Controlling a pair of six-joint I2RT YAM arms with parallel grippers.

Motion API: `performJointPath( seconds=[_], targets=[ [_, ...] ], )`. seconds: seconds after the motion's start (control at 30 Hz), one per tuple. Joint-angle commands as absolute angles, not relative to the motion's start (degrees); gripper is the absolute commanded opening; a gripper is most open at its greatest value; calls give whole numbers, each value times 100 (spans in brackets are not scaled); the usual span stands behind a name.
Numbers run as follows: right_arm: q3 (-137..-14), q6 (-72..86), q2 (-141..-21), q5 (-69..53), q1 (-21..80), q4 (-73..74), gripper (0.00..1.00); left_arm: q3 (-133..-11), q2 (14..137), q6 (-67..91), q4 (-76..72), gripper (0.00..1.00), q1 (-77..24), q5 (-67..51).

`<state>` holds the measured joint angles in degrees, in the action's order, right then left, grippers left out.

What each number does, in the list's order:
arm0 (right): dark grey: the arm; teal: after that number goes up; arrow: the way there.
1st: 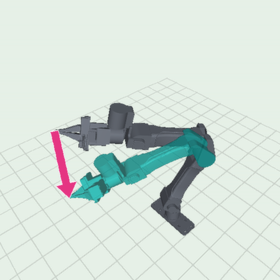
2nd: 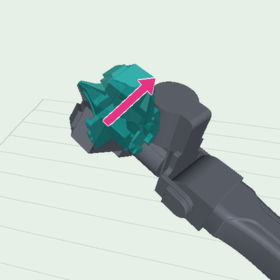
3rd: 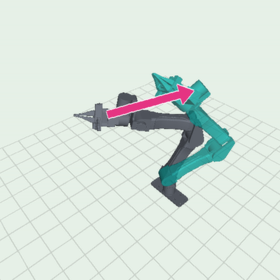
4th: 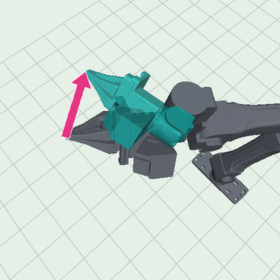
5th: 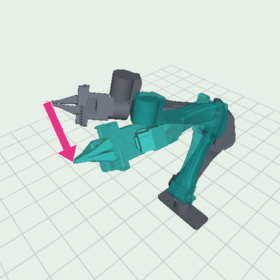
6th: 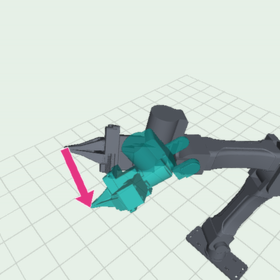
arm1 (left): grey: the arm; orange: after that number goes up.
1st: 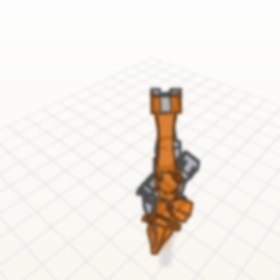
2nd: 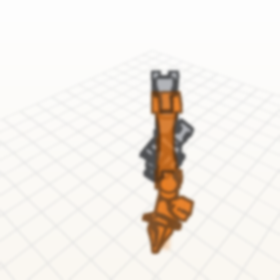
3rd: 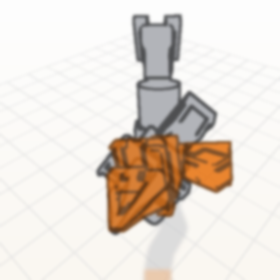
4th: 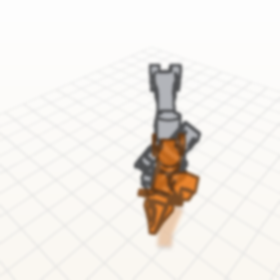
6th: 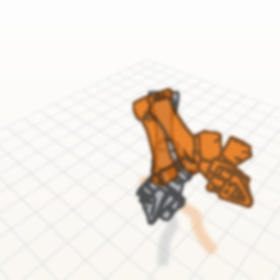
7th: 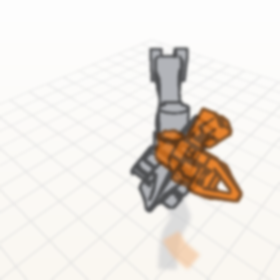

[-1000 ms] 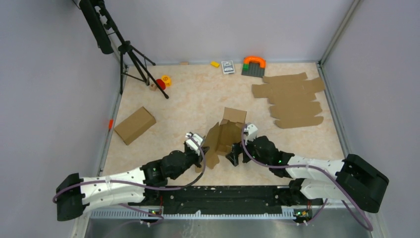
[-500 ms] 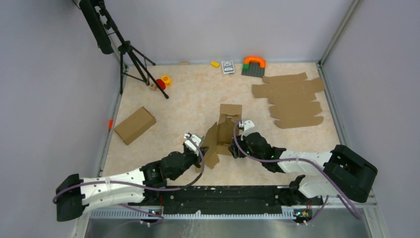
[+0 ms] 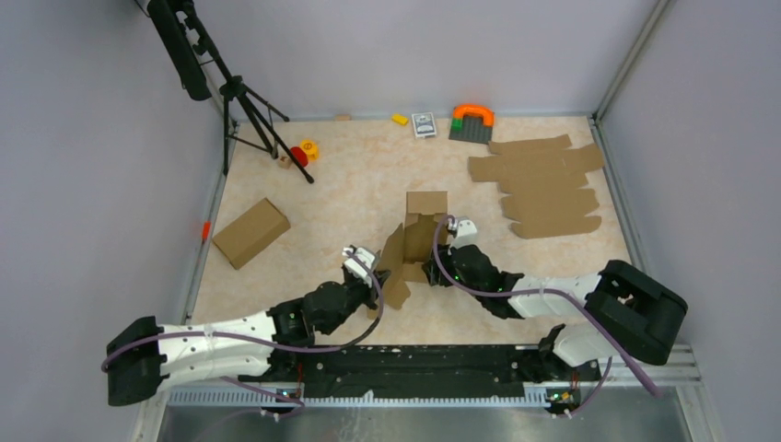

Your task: Fold the paper box

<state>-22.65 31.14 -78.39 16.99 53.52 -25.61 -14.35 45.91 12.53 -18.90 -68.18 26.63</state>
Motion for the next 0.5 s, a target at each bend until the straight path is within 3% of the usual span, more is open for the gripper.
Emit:
performJointPath(
  seconds=[0.0,0.47],
  targets=[
    [-2169,3414,-7956,1509,5500,-2274,56,-1229,4614,1564,-1444,0,-6891,2651],
    [-2083,3721,-8025,1688,5504,-2166,49,-720,4874,1903,-2043,0,-6930,2810]
  ],
)
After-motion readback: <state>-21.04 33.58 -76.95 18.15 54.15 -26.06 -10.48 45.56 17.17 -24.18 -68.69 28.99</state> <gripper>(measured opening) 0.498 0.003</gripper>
